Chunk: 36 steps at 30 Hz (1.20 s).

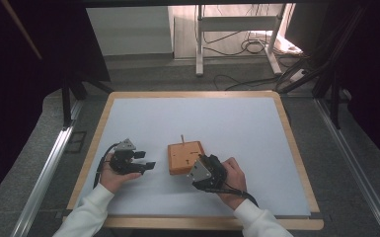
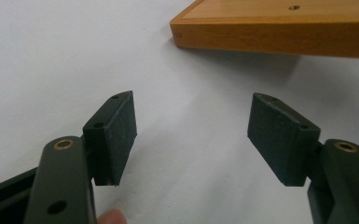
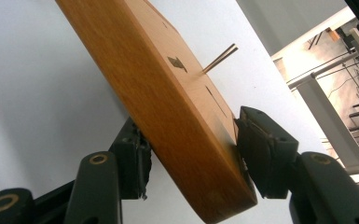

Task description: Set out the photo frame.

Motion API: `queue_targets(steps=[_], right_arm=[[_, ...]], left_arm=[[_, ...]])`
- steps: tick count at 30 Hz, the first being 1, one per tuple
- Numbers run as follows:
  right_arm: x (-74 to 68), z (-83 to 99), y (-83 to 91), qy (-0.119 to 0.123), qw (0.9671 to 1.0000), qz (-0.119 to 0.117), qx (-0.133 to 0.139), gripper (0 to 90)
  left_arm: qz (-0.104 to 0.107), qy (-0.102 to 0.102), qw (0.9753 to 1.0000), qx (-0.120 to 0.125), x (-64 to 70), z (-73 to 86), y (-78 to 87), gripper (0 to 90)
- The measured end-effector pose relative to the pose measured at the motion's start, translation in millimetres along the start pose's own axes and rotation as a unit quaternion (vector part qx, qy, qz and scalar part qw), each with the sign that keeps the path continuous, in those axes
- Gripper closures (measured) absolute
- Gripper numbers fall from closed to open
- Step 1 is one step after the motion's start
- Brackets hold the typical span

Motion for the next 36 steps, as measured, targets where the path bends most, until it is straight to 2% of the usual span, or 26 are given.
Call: queue_targets(steps=[11,17,30,36], right_arm=[[15.7,-6.4,1.1,0.007,0.9999,-0.014,-0.005,50.5],[20.9,-10.4,0.3,0.030,0.9993,-0.020,-0.005,55.1],[35.0,-25.3,-5.5,0.061,0.9972,-0.043,0.006,62.4],[39.1,-30.5,-7.9,0.073,0.9963,-0.043,0.016,66.5]], left_arm=[[-0.002,-0.004,1.0000,0.002,2.2,3.4,2.0,32.1],[-0.003,-0.005,1.0000,-0.002,2.4,4.3,0.5,32.0],[-0.005,-0.004,1.0000,-0.006,1.0,5.9,-1.0,32.0],[-0.005,-0.005,0.9999,-0.007,1.7,5.9,-1.7,32.0]])
Point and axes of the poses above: each handheld gripper's, and its own axes: y roughly backward along the jaws, z roughly out of its underside, x roughly to its right, the point moved 1 cm from there along -y, roughly forward along the jaws, and after that the axes turned 1 degree about y, right-handed, at the moved point
